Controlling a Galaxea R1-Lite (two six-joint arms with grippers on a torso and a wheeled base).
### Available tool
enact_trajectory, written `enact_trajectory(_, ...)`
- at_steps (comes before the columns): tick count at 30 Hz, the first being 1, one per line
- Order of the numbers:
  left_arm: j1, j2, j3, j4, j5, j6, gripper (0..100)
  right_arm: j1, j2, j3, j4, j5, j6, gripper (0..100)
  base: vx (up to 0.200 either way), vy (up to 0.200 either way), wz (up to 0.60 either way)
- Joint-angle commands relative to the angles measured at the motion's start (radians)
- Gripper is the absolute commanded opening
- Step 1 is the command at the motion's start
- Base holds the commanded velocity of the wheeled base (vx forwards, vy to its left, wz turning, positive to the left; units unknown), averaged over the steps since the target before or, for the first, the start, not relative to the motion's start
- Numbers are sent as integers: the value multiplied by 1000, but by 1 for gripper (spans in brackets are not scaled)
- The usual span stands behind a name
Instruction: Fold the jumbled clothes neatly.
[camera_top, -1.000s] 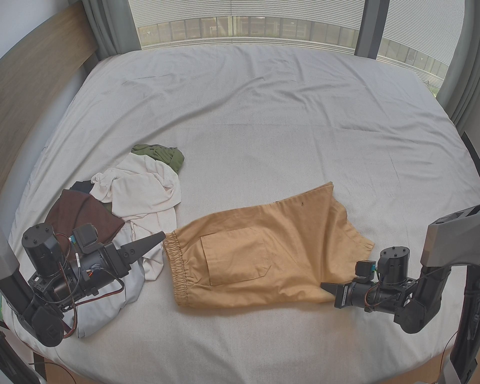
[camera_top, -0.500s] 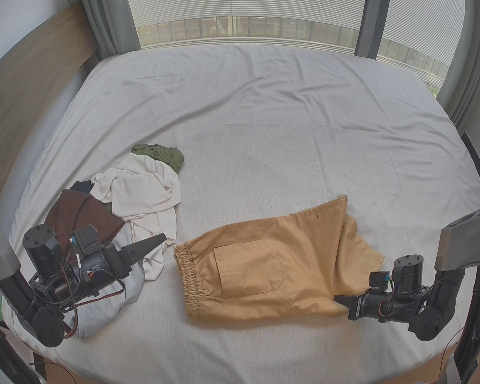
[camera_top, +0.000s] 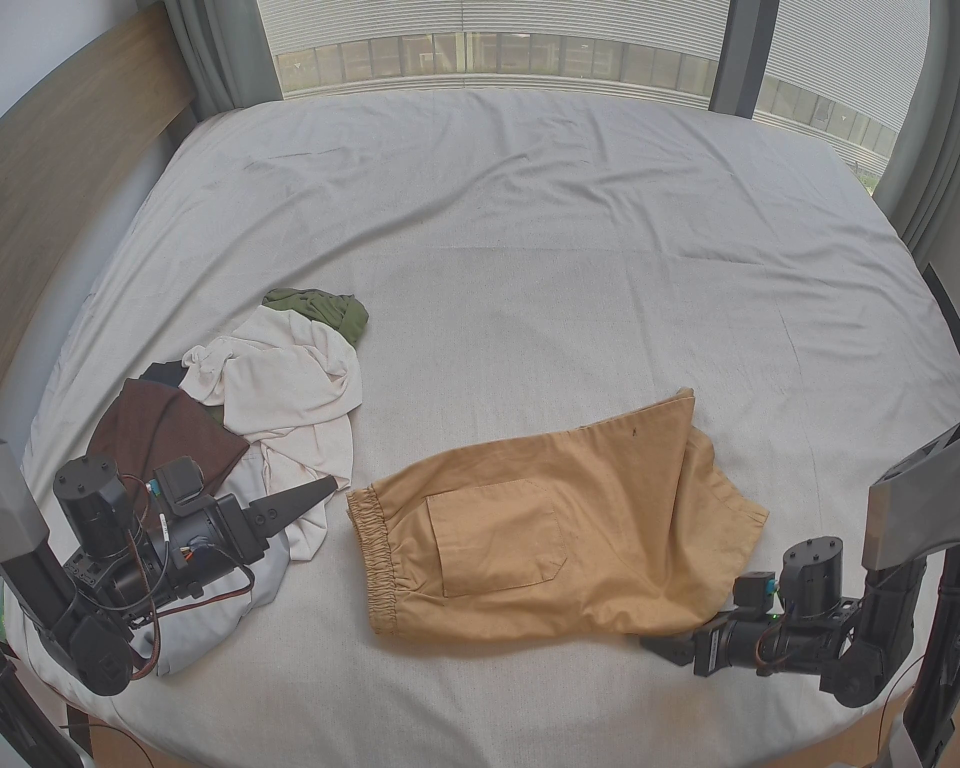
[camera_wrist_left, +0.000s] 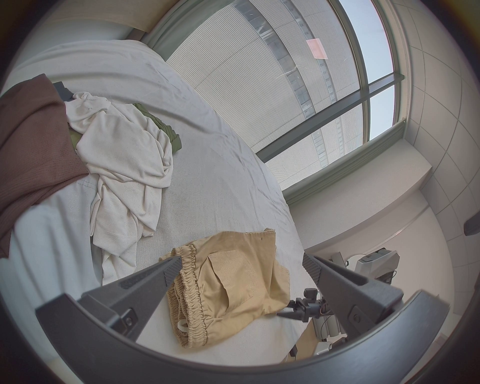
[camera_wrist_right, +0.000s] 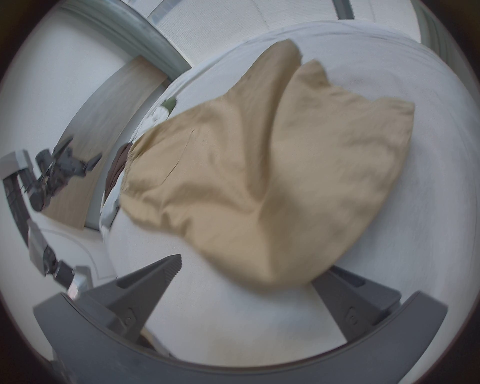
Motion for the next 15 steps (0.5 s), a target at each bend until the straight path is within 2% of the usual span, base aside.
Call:
enact_trajectory(1,-4,6,3,-1,0,-1,100,100,9,78,-5,29,-9,100,0,0,0)
enact_trajectory(2,-5,6,3,-1,0,-1,100,132,2,81,-8,78,-7,100,0,0,0)
enact_trajectory(5,-5,6,4,-1,0,-1,100,176,-23,75,-23,158,-1,100,0,0,0)
enact_trajectory(9,-4,15,7,1,-2,1,100,201,-41,49,-127,187,2,100,0,0,0)
enact_trajectory(13,-4,42,7,1,0,4,100,210,-101,-5,-115,190,6,100,0,0,0)
enact_trajectory(15,-4,64,20,1,0,3,100,224,-158,-45,-115,219,28,100,0,0,0)
